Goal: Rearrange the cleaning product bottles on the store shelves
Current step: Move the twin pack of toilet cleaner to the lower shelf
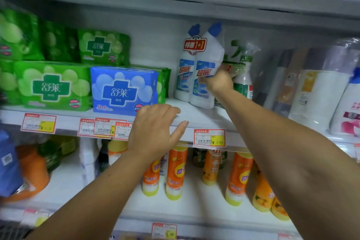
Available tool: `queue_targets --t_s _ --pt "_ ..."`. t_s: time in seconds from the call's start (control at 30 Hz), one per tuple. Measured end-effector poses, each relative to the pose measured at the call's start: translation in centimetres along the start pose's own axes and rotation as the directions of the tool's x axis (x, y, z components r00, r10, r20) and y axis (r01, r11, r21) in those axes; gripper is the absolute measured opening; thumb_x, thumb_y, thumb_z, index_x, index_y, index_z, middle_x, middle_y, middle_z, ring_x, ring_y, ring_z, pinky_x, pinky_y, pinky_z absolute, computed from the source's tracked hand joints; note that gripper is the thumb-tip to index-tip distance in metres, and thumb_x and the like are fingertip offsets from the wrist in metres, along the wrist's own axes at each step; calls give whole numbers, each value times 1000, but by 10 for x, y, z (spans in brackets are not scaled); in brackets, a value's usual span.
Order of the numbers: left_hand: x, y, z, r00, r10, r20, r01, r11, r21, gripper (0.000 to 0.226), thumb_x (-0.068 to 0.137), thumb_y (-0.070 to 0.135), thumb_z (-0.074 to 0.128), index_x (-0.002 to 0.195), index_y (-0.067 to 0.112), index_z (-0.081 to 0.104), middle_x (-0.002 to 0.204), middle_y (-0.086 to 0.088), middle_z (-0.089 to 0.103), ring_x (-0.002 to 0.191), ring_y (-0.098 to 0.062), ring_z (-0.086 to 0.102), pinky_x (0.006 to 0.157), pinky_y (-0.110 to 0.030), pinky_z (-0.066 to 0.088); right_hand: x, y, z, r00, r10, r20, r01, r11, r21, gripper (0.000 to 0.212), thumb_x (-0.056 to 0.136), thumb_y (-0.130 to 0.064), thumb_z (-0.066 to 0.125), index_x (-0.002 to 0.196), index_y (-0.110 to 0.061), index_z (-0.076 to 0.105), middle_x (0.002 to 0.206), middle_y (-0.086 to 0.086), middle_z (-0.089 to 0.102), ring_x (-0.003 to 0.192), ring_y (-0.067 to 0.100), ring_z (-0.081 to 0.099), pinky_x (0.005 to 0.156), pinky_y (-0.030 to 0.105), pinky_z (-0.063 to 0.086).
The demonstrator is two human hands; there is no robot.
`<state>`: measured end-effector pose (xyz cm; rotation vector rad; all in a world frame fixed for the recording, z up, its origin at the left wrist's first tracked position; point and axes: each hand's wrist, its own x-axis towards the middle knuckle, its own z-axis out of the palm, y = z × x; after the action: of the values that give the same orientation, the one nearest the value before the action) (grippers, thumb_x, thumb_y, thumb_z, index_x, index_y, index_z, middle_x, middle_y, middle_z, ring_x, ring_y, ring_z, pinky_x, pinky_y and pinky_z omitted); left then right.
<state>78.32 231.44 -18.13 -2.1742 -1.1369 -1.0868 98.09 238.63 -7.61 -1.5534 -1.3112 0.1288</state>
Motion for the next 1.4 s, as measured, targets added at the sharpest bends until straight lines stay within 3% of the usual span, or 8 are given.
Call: queue_targets --t_s 0.07,0.2,0.43,0.6,0.7,0.87,1.2,1.4 --pt "0 0 0 1000 1 -7 -1 1000 -3 40 91 54 34 108 26 58 100 9 62 98 -16 55 83 -34 32 -5 0 -8 999 -30 -33 30 1000 -6 29 73 -28 79 91 -18 58 96 3 68 89 25 67 83 43 55" --pt "0 0 -1 1000 10 -19 -10 1000 6 40 91 53 34 106 25 58 99 8 63 97 -16 55 83 -34 32 -27 -7 -42 995 -87 -40 90 994 60 43 72 -25 81 103 -16 53 103 1 69 89 19 68 81 42 56" --pt "-1 2 -5 1000 16 -11 -16 1000 16 41 91 52 35 106 23 60 100 5 64 96 -17 56 82 -33 30 -105 -22 -116 915 -404 1 396 896 -203 43 75 -29 77 109 -18 52 104 -6 66 92 17 62 80 41 52" --pt "2 2 -8 999 4 48 -5 999 40 46 91 54 36 112 20 59 109 -2 64 102 -21 54 86 -36 32 -164 -17 -155 869 -490 -64 483 870 -99 42 77 -29 76 111 -22 51 91 -23 57 88 2 59 71 18 51" --pt "0 4 -11 998 -5 64 4 1000 23 51 91 56 35 119 19 57 119 -4 61 113 -22 51 95 -40 32 -195 -14 -170 851 -506 -141 507 861 -34 40 78 -25 75 109 -25 49 98 -17 62 90 3 62 72 18 52" --pt "-7 0 -13 995 19 101 -14 999 -50 55 91 60 23 121 21 47 121 -3 54 115 -21 45 102 -44 31 -245 11 -180 905 -420 -67 425 899 105 36 78 -22 75 104 -31 51 101 -20 64 92 -5 64 72 13 52" --pt "-15 -7 -8 990 8 143 -8 1000 -1 55 93 56 30 141 29 27 147 -1 34 140 -20 19 115 -42 7 -315 162 -92 993 -117 31 115 992 47 44 76 -17 77 98 -39 45 93 -22 64 88 -7 59 65 12 45" --pt "-16 -8 -5 992 16 122 -18 1000 17 55 93 56 27 140 28 27 146 -1 35 140 -20 19 115 -43 7 -302 190 -62 999 -42 -1 42 998 47 35 81 -17 73 101 -25 45 89 -19 60 85 -9 58 61 11 44"
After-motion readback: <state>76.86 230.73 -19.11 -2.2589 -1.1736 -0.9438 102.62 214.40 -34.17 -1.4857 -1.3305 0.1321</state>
